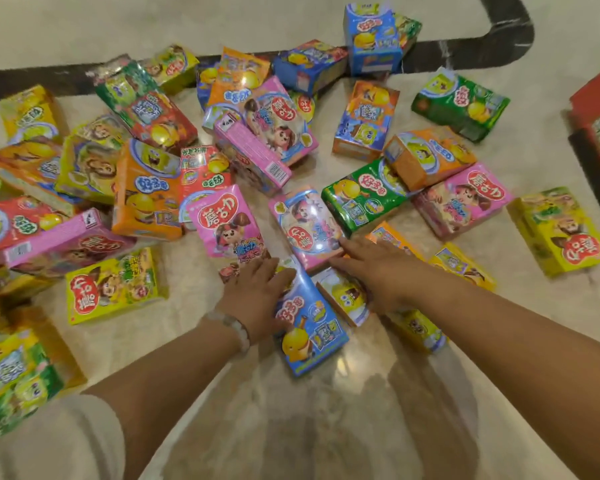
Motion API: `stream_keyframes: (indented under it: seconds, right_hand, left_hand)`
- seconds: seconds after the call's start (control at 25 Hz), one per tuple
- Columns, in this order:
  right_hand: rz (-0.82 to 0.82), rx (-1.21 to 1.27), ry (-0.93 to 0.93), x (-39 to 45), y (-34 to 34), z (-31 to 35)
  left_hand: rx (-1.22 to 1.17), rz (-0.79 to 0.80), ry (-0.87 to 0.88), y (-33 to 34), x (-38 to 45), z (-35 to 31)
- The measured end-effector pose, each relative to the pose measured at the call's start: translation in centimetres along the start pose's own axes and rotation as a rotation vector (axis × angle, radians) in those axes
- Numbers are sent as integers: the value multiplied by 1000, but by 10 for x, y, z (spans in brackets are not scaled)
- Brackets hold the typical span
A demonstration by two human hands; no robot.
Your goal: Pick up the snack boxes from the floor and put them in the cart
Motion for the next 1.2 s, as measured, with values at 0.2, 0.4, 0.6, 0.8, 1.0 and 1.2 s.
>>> stream_keyframes:
  seconds: [0.2,0.4,0.6,0.8,1.0,1.2]
  right_hand:
    - [-339,4,129,-6,13,2]
    - [-306,350,565,-17,37,41]
    - [-246,860,675,-7,45,67]
    - [-334,1365,604,-16,40,66]
    - [-406,1917,362,-25,-4,57]
    - [-671,1824,223,-62,-159,24]
  left_hand:
    - [60,32,85,1,-1,22]
    - [-533,-232,-191,20,-31,20]
    - [-1298,-194,-560,33,-45,7]
    - [-1574,-236,-538,28,-45,6]
    - [-1713,-317,-366,-23,-40,12]
    - [-1565,-319,-102,-191,-51,1]
Point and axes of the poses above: each hand's wrist, its own x-axis towards the middle knuckle, its own y-axis out of the palm, z = x × y, the point moved 1 cm from there along x, towards the middle knuckle, and after that the axes turned 4 degrees about -x, right-handed, at the moved point
